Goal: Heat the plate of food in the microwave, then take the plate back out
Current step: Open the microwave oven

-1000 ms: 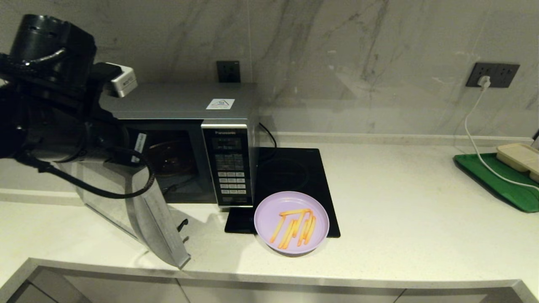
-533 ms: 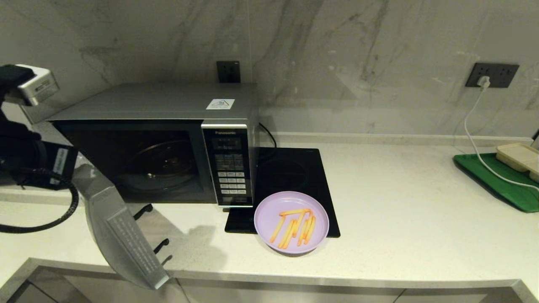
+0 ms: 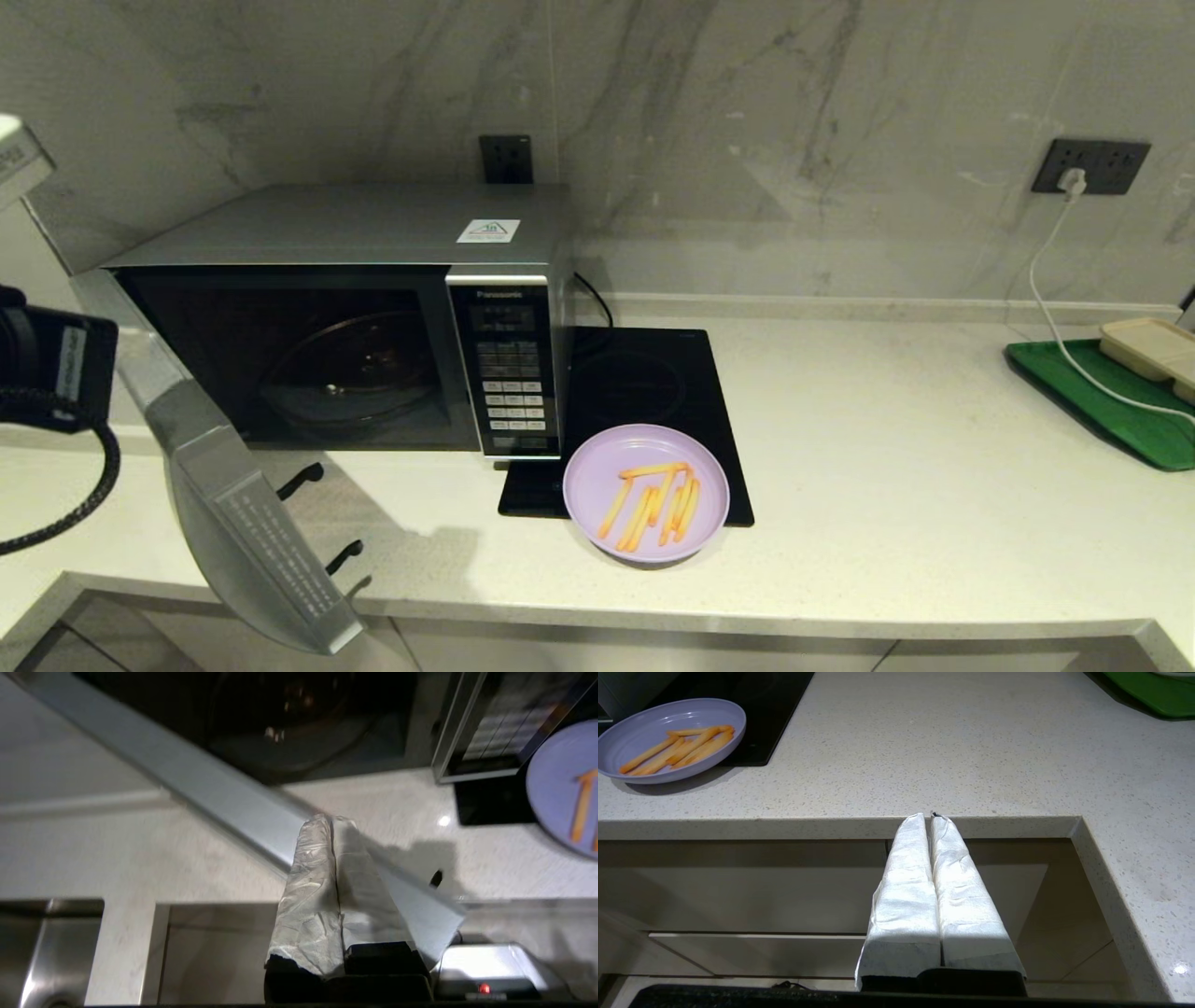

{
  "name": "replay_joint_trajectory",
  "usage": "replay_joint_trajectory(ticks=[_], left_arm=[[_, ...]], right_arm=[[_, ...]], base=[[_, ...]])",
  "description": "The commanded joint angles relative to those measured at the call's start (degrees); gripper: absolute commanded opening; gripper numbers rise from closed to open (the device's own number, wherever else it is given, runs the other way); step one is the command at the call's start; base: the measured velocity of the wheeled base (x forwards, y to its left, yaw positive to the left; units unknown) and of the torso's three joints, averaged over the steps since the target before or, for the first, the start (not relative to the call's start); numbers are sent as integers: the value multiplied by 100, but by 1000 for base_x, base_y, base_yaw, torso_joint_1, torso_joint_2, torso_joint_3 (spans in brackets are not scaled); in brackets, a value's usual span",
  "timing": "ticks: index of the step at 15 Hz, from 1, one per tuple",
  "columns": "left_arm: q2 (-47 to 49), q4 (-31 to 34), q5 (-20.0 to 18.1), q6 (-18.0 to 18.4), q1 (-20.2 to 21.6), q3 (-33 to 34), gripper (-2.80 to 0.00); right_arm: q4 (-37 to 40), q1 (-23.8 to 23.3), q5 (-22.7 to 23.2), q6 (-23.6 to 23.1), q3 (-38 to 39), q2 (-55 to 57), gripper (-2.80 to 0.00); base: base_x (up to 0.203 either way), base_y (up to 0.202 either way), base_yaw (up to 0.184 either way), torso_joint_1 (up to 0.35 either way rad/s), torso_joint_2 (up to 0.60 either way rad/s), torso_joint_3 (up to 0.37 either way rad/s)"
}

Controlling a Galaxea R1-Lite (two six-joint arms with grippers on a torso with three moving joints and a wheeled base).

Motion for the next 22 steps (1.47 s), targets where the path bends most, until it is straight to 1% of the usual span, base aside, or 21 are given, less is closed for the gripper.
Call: replay_joint_trajectory(ticks=[1,2,5,6,9,12,14,16,22], left_arm=[[-200,9,94,327,-114,-314,-280],[-194,-23,121,460,-127,-384,-280],[182,-76,16,457,-140,-265,-280],[403,-83,-21,393,-139,-199,-280],[948,-98,-38,-44,-139,-142,-280],[1133,-85,-2,-129,13,-61,-280],[1077,-83,46,-142,138,142,-280],[923,-77,341,-99,317,231,-280],[249,-45,402,-55,586,772,-280]], right_arm=[[7,4,-1,6,0,5,-280],[4,4,-1,6,0,5,-280],[2,4,-1,4,0,5,-280],[11,4,-1,6,0,5,-280],[2,4,-1,6,0,5,-280],[2,4,-1,6,0,5,-280],[2,4,-1,6,0,5,-280],[2,4,-1,5,0,5,-280],[11,4,-1,5,0,5,-280]], base=[[0,0,0,0,0,0],[0,0,0,0,0,0],[0,0,0,0,0,0],[0,0,0,0,0,0],[0,0,0,0,0,0],[0,0,0,0,0,0],[0,0,0,0,0,0],[0,0,0,0,0,0],[0,0,0,0,0,0]])
